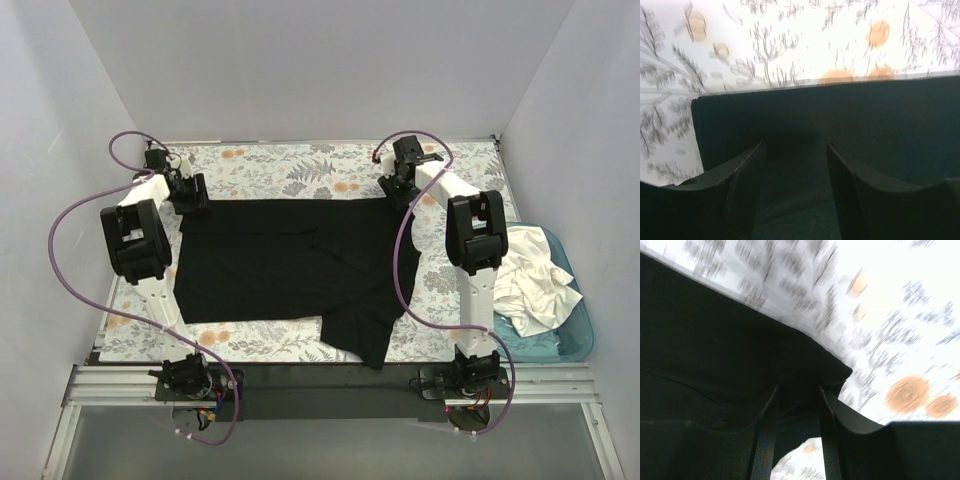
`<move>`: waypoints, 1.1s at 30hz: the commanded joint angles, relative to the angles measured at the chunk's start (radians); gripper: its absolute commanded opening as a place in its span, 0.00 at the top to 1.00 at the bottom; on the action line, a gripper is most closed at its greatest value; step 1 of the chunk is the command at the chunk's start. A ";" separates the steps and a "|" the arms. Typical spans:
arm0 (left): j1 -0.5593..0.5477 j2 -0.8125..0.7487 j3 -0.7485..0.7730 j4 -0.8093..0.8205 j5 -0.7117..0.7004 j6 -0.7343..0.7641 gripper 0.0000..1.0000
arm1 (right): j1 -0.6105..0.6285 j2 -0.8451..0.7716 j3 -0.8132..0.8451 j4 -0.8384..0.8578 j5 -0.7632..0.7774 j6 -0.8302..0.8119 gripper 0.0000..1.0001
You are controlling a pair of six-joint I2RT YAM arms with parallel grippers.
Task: Fold and stack the t-shirts
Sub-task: Fold the tshirt
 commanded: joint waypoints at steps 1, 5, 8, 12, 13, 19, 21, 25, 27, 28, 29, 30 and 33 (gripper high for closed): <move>0.006 0.117 0.051 -0.007 -0.059 -0.009 0.49 | -0.037 0.124 0.107 0.010 0.126 -0.075 0.58; 0.005 0.211 0.197 -0.027 -0.006 -0.031 0.49 | -0.037 0.228 0.259 0.008 0.132 -0.098 0.56; 0.006 0.263 0.323 -0.051 0.040 -0.045 0.47 | -0.036 0.266 0.374 0.013 0.127 -0.125 0.53; 0.005 0.216 0.384 -0.048 0.123 -0.046 0.42 | -0.036 0.233 0.448 0.019 0.088 -0.152 0.30; 0.006 0.176 0.395 -0.050 0.160 -0.042 0.38 | -0.037 0.210 0.447 0.030 0.080 -0.154 0.28; 0.008 -0.035 0.383 -0.138 0.237 0.081 0.20 | -0.013 -0.072 0.307 -0.016 -0.150 -0.198 0.02; 0.011 -0.083 0.357 -0.200 0.287 0.176 0.19 | 0.003 -0.201 0.202 -0.071 -0.210 -0.227 0.02; 0.037 -0.226 0.240 -0.422 0.398 0.372 0.19 | 0.039 -0.358 0.060 -0.275 -0.383 -0.338 0.02; 0.046 -0.280 0.121 -0.479 0.435 0.472 0.19 | 0.062 -0.424 -0.004 -0.382 -0.402 -0.376 0.05; 0.052 -0.335 0.076 -0.520 0.444 0.506 0.19 | 0.081 -0.448 -0.086 -0.406 -0.414 -0.385 0.06; 0.052 -0.365 0.032 -0.540 0.444 0.547 0.21 | 0.090 -0.491 -0.127 -0.429 -0.417 -0.416 0.10; 0.051 -0.396 -0.066 -0.545 0.429 0.595 0.23 | 0.099 -0.511 -0.177 -0.453 -0.413 -0.427 0.13; 0.052 -0.537 -0.224 -0.556 0.403 0.672 0.26 | 0.150 -0.580 -0.355 -0.454 -0.371 -0.433 0.20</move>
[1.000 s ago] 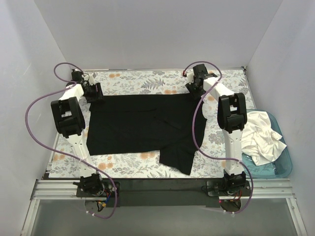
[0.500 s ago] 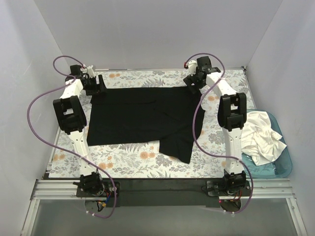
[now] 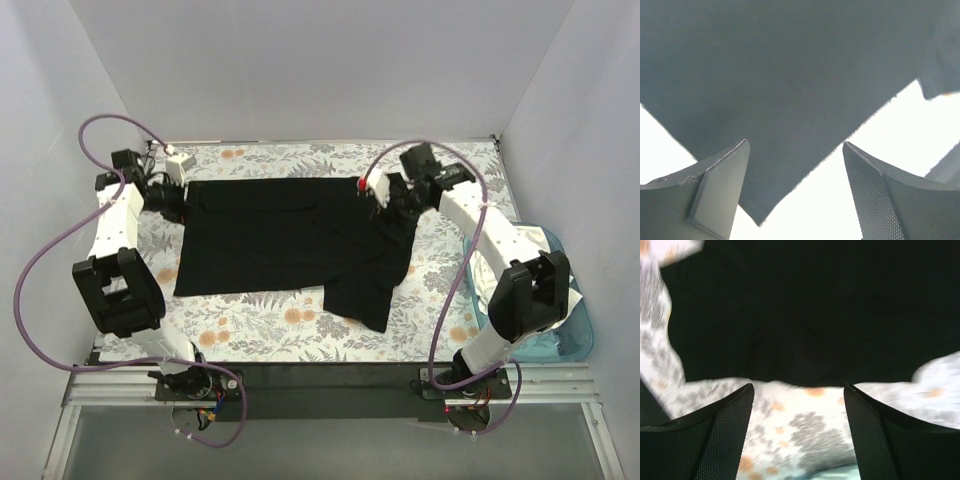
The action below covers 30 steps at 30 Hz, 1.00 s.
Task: Fold and stack the t-shirts
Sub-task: Fold the tshirt
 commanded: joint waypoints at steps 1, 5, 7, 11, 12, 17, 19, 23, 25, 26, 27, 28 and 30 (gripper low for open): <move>-0.001 -0.102 -0.170 -0.103 0.005 0.173 0.26 | 0.032 -0.003 -0.164 -0.131 0.021 -0.051 0.22; -0.001 -0.185 -0.287 -0.093 -0.038 0.207 0.29 | 0.062 -0.046 -0.352 -0.073 0.072 -0.031 0.27; -0.001 -0.217 -0.334 -0.074 -0.057 0.213 0.30 | 0.065 -0.046 -0.388 -0.019 0.107 -0.022 0.28; -0.001 -0.222 -0.355 -0.076 -0.057 0.213 0.31 | 0.068 -0.012 -0.414 0.037 0.112 0.012 0.31; -0.001 -0.218 -0.353 -0.077 -0.058 0.215 0.32 | 0.071 -0.009 -0.414 0.054 0.115 0.020 0.31; -0.001 -0.213 -0.339 -0.083 -0.068 0.215 0.32 | 0.082 -0.003 -0.396 0.064 0.098 0.038 0.33; -0.001 -0.207 -0.332 -0.080 -0.072 0.207 0.32 | 0.095 0.002 -0.388 0.065 0.094 0.041 0.34; -0.001 -0.187 -0.321 -0.077 -0.078 0.187 0.33 | 0.117 0.026 -0.400 0.074 0.091 0.043 0.38; -0.001 -0.187 -0.327 -0.056 -0.098 0.169 0.32 | 0.123 0.033 -0.411 0.094 0.098 0.041 0.39; 0.000 -0.188 -0.328 -0.048 -0.106 0.161 0.32 | 0.123 0.039 -0.420 0.108 0.100 0.040 0.41; 0.000 -0.188 -0.333 -0.039 -0.113 0.161 0.32 | 0.125 0.040 -0.426 0.113 0.101 0.038 0.43; -0.001 -0.188 -0.339 -0.041 -0.123 0.176 0.32 | 0.125 0.045 -0.429 0.116 0.102 0.038 0.45; 0.000 -0.182 -0.344 -0.048 -0.130 0.193 0.32 | 0.126 0.052 -0.436 0.126 0.098 0.040 0.50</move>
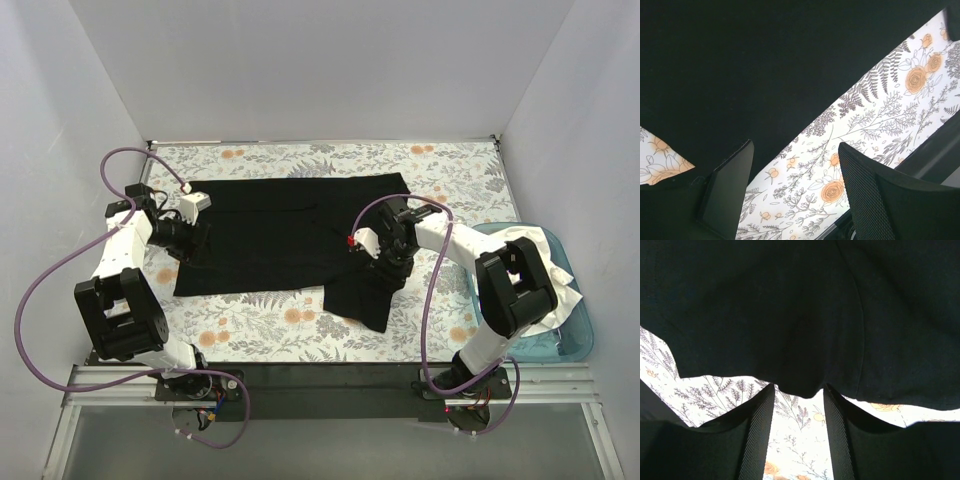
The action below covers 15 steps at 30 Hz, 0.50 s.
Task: Fold and stack the t-shirts
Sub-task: Fold the tshirt
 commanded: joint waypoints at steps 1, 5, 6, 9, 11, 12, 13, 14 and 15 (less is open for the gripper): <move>0.002 0.001 0.004 0.012 -0.029 0.041 0.32 | 0.005 0.015 -0.015 0.034 -0.008 0.008 0.50; 0.002 0.016 -0.009 0.004 -0.039 0.058 0.34 | 0.008 0.018 -0.024 0.053 -0.002 0.012 0.54; 0.002 0.021 -0.009 0.006 -0.041 0.058 0.34 | 0.008 0.020 -0.029 0.063 0.001 0.015 0.56; 0.003 0.022 -0.015 -0.001 -0.033 0.072 0.35 | 0.008 0.018 -0.037 0.079 0.009 0.029 0.70; 0.002 0.016 -0.022 -0.002 -0.036 0.092 0.36 | 0.008 0.014 -0.041 0.077 0.012 0.035 0.97; 0.003 0.010 -0.033 -0.001 -0.039 0.124 0.37 | 0.008 0.012 -0.043 0.077 0.010 0.037 0.99; 0.014 0.006 -0.039 0.002 -0.036 0.143 0.37 | 0.008 0.009 -0.043 0.076 0.013 0.037 0.99; 0.020 0.003 -0.041 -0.001 -0.029 0.164 0.38 | 0.008 0.006 -0.043 0.073 0.015 0.037 0.99; 0.028 -0.001 -0.042 -0.031 -0.009 0.208 0.41 | 0.008 0.003 -0.041 0.071 0.015 0.037 0.99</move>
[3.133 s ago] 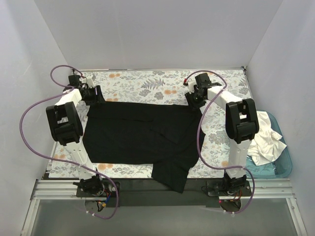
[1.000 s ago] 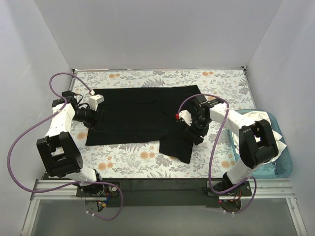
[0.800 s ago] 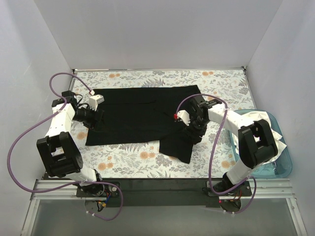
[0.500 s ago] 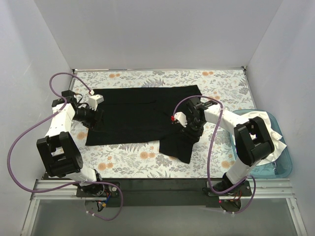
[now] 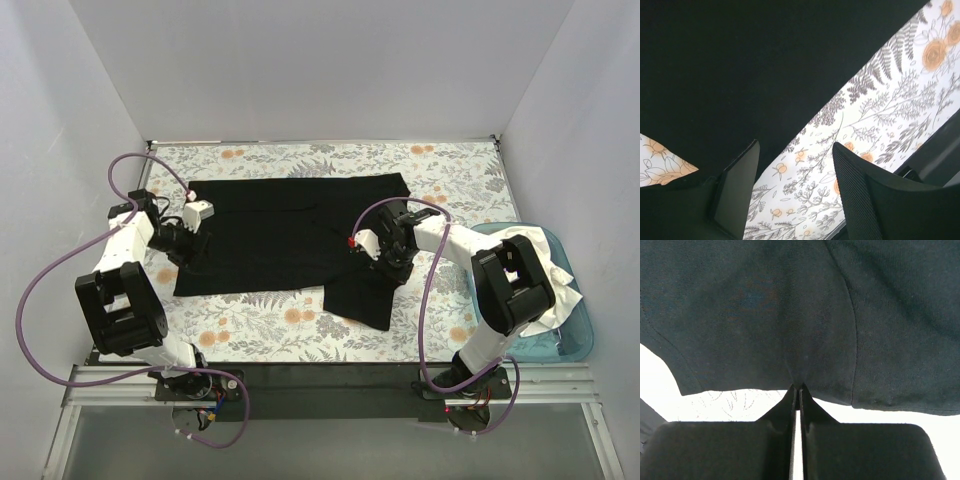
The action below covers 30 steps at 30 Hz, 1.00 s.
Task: Fold and stack the t-shirts
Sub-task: Fold the tshirt
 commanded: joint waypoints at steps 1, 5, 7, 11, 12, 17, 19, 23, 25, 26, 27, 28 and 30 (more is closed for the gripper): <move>0.035 -0.032 -0.015 -0.041 0.034 0.194 0.42 | 0.007 -0.023 -0.002 0.006 0.004 0.005 0.99; 0.045 -0.032 -0.045 -0.050 0.013 0.365 0.54 | 0.007 -0.024 0.005 -0.009 0.002 0.005 0.99; 0.055 -0.022 -0.050 -0.055 0.016 0.429 0.58 | 0.007 -0.026 0.005 -0.014 0.002 0.005 0.99; 0.066 0.020 -0.050 -0.090 -0.038 0.645 0.60 | 0.007 -0.027 0.015 -0.034 -0.001 0.010 0.99; 0.069 0.029 -0.050 -0.098 -0.056 0.667 0.60 | 0.007 -0.027 0.022 -0.039 -0.003 0.011 0.99; 0.085 0.060 -0.074 -0.095 -0.156 0.750 0.59 | 0.007 -0.024 0.045 -0.062 -0.009 0.017 0.99; 0.095 0.055 -0.099 -0.070 -0.200 0.788 0.59 | 0.007 -0.023 0.051 -0.066 -0.012 0.019 0.99; 0.109 0.047 -0.136 -0.022 -0.253 0.822 0.59 | 0.007 -0.015 0.059 -0.079 -0.021 0.021 0.99; 0.109 0.057 -0.137 -0.021 -0.270 0.828 0.59 | 0.007 -0.007 0.061 -0.083 -0.019 0.017 0.99; 0.109 0.060 -0.136 -0.015 -0.270 0.825 0.59 | 0.007 -0.006 0.061 -0.083 -0.018 0.017 0.99; 0.109 0.064 -0.137 -0.010 -0.270 0.824 0.59 | 0.007 -0.003 0.062 -0.086 -0.019 0.016 0.99; 0.109 0.066 -0.142 -0.006 -0.277 0.822 0.59 | 0.007 0.002 0.062 -0.086 -0.019 0.014 0.99; 0.109 0.067 -0.151 0.017 -0.276 0.817 0.59 | 0.007 0.005 0.065 -0.089 -0.022 0.013 0.99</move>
